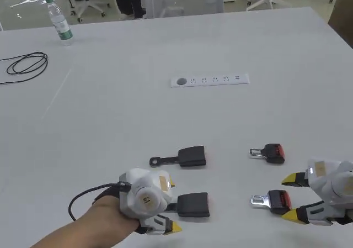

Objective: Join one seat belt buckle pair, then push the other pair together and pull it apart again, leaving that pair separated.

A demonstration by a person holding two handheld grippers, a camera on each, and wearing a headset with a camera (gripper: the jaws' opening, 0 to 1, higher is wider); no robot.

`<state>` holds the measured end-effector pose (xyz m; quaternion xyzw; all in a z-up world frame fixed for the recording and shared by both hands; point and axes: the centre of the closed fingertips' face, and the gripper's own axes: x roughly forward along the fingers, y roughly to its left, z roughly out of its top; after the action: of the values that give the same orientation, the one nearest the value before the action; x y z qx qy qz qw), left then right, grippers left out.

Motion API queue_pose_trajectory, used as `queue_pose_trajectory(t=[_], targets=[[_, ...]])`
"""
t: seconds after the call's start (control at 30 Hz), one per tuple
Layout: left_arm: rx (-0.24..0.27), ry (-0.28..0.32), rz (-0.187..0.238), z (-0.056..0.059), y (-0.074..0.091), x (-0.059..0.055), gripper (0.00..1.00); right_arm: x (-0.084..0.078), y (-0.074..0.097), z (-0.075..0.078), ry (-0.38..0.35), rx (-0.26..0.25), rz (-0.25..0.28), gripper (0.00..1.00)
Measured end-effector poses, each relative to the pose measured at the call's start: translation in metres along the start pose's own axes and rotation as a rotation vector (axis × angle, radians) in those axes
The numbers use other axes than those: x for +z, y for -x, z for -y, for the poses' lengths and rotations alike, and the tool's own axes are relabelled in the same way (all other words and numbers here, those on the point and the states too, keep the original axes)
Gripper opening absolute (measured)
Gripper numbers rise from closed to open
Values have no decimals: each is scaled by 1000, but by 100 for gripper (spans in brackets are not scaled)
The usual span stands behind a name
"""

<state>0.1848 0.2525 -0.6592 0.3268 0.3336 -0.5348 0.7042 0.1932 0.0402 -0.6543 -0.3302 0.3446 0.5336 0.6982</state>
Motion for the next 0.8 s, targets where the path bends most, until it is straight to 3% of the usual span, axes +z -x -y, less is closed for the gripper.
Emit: queue_pose_trajectory(t=[0.07, 0.53, 0.63, 0.8], targets=[[-25, 19, 10, 2, -4, 2, 52, -4, -5, 1, -4, 11, -12, 43], [-52, -83, -50, -2, -25, -9, 39, -16, -23, 7, 2, 49, -73, 37], [-58, -65, -31, -5, -25, -6, 37, -18, -25, 6, 11, 64, -87, 36], [-66, -95, -37, -6, -26, -4, 32, -21, -26, 6, 44, 85, -114, 35]])
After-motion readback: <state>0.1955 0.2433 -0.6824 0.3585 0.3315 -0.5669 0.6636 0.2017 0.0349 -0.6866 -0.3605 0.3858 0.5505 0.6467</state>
